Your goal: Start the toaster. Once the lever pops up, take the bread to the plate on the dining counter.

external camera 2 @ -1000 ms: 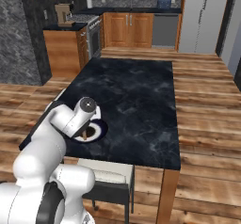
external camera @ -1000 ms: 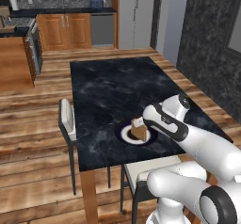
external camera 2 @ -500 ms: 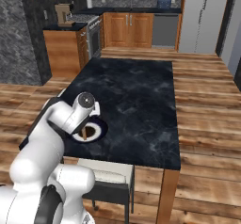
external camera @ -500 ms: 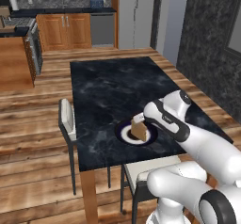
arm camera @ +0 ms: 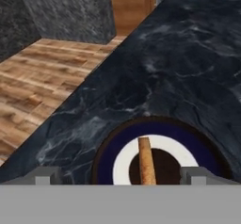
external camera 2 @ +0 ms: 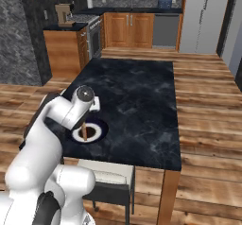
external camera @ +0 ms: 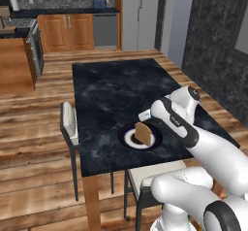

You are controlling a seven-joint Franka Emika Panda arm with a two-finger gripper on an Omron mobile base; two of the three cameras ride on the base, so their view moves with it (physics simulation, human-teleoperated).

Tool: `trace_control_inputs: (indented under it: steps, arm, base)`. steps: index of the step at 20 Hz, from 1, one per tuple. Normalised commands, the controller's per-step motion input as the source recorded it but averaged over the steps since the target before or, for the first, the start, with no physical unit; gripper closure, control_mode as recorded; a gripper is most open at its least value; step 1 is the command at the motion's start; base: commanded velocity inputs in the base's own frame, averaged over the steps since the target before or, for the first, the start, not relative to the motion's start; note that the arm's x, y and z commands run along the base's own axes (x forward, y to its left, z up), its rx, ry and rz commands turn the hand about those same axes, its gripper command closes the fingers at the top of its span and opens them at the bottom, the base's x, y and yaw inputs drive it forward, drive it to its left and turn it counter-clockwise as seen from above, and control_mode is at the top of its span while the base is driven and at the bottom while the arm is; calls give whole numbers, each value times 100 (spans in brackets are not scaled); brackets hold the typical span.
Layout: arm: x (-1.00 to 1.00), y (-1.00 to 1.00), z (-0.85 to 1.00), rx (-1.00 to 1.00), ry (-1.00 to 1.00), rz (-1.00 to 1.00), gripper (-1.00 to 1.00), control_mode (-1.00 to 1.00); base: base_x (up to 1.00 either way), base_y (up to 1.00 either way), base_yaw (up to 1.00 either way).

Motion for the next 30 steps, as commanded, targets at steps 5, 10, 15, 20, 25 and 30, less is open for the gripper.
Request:
trace_control_inputs:
  steps: [5,10,15,20,25,30]
  arm:
    - [-37,-23,33,0,0,-10,-100,-100]
    - [-45,-41,30,0,0,-11,-100,-100]
    - [-63,-33,25,0,0,-12,-100,-100]
    - [-67,-22,26,0,0,-16,-100,-100]
    - [-63,-7,39,-1,0,-16,-100,-100]
    - [-59,0,55,-1,0,-12,-100,-100]
  base:
    - [0,0,0]
    - [0,0,0]
    - [0,0,0]
    - [0,0,0]
    - [0,0,0]
    - [0,0,0]
